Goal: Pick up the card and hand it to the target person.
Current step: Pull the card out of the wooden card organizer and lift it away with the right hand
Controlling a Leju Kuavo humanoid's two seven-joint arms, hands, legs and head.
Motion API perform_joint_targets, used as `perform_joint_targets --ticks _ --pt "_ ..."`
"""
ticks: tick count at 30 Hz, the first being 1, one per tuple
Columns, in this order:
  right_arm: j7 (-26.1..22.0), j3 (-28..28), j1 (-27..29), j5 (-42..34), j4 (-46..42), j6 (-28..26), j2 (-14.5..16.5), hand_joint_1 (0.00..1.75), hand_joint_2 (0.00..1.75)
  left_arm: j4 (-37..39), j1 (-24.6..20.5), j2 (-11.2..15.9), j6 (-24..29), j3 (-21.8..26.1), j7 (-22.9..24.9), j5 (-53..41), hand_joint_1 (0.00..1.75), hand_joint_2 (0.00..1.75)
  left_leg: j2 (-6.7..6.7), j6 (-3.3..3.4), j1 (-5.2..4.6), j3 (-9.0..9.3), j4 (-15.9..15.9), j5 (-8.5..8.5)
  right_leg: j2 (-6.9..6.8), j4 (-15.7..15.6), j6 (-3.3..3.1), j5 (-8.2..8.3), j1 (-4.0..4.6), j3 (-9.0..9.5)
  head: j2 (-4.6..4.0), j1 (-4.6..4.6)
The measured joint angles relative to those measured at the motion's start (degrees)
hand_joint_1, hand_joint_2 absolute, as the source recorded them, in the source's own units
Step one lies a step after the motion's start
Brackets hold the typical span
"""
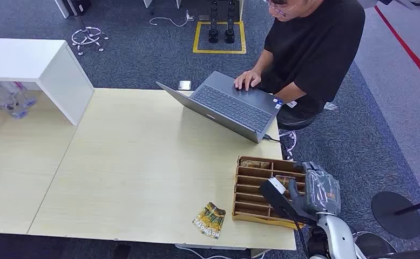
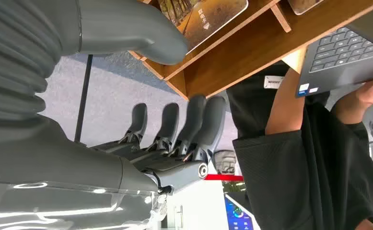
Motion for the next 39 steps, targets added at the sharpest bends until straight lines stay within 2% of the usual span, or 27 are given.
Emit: perform_joint_targets --ticks 25,39 --pt "0.1 3.0 -1.4 0.4 3.1 1.3 0.0 0.91 1.75 0.0 0.0 0.0 -0.1 0.0 0.1 0.0 0.00 0.00 0.00 0.00 0.00 0.00 0.0 0.00 0.00 0.0 0.00 0.00 0.00 0.00 0.00 0.00" --pt "0.0 3.9 -2.2 0.6 4.2 2.9 0.0 1.09 1.75 0.0 0.0 0.0 0.3 0.0 0.3 0.2 0.00 0.00 0.00 0.00 0.00 0.00 0.0 0.00 0.00 0.0 0.00 0.00 0.00 0.00 0.00 -0.01"
